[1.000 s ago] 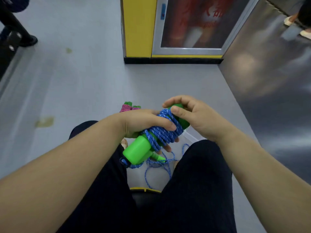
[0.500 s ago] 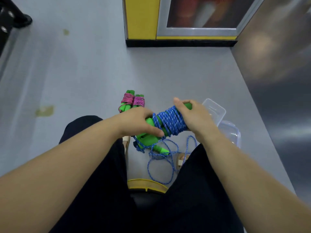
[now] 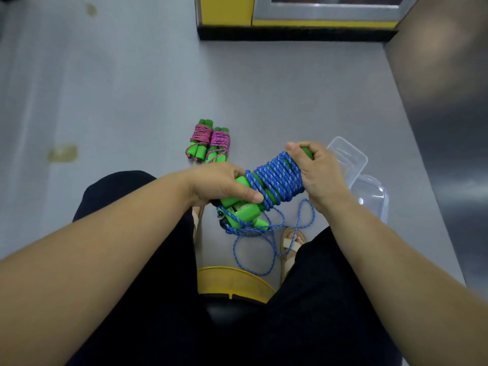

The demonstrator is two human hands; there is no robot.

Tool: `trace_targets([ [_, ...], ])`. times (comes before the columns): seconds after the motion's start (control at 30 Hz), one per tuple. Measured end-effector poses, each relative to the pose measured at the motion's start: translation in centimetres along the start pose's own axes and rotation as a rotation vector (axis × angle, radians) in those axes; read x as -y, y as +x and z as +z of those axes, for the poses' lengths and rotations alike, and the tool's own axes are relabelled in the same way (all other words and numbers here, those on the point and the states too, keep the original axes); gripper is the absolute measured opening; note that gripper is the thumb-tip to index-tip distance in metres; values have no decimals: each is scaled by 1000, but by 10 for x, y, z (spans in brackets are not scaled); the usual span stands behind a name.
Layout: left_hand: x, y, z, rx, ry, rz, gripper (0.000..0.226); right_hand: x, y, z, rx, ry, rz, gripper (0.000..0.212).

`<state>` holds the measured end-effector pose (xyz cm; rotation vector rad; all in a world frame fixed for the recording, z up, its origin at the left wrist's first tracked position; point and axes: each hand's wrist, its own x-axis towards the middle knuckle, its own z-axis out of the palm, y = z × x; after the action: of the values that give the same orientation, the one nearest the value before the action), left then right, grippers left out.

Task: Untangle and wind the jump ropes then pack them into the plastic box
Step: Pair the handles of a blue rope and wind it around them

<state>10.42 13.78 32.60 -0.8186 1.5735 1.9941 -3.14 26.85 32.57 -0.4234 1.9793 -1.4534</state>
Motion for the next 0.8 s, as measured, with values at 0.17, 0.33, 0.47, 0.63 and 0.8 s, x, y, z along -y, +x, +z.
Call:
trace_targets([
  [0.17,11,30,-13,-111,26,-97,48,-24,35,13,10,34,106,12],
  [0.33,16,57,-34,-125,31,-222,44,-52,74,26,99,113,275,13],
  [0.47,27,102,-52,-254,-65,-250,47,-82,113,39,114,284,531,46],
  [0.63,44,181,-66,-373,-353,-233,33,-139,135,70,368,298,825,28],
  [0.8,72,234,-89,-408,-258,-315,27,-189,184,90,200,237,789,11],
])
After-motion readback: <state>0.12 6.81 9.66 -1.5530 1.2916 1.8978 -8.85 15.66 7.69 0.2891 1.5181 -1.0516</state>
